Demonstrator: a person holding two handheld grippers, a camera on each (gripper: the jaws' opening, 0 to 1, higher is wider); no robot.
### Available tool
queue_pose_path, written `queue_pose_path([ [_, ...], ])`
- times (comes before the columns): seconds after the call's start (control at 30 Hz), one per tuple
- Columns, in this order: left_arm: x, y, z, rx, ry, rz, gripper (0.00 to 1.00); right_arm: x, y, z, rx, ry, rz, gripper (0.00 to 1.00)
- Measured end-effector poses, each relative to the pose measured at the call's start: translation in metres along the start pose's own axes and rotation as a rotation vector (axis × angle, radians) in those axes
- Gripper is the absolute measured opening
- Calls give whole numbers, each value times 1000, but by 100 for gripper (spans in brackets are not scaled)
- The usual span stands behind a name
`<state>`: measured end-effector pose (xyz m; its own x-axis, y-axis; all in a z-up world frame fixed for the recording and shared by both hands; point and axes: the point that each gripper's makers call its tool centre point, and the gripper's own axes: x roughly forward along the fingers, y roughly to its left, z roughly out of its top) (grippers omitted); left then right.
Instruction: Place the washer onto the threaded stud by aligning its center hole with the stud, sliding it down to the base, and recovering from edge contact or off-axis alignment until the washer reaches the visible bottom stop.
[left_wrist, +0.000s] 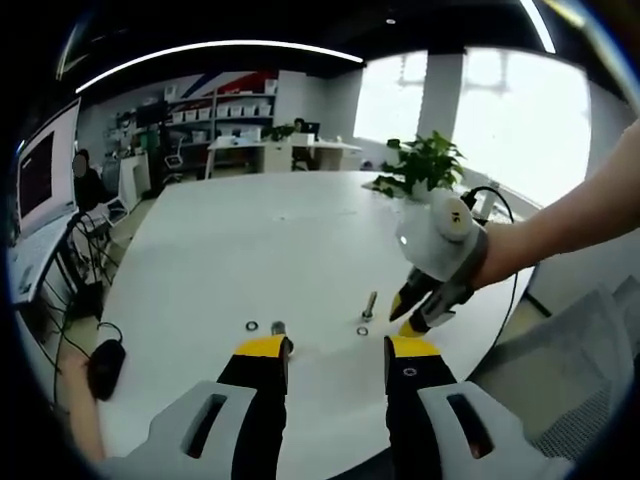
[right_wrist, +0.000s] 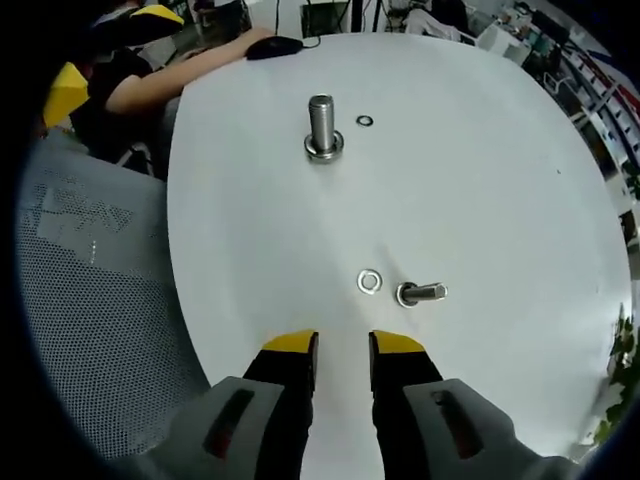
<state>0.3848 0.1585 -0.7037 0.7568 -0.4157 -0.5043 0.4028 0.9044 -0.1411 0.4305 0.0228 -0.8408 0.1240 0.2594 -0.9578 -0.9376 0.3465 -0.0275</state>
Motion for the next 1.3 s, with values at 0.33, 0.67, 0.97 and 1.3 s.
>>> queue_pose_path([
  [0.33,0,2,-1,-9,4,4,37,8,10,8,0,-6,21,22],
  [0.67,0,4,-3,-16,8,9,36,16,-2,20,31,-47,-1,22],
  [0.97,0,3,-4,-14,13,7,36,24,-6,25,-27,-40,-20,21],
  [1.3,1,4,-4,-18,16,6,36,31,-2,29,-56,-36,6,21],
])
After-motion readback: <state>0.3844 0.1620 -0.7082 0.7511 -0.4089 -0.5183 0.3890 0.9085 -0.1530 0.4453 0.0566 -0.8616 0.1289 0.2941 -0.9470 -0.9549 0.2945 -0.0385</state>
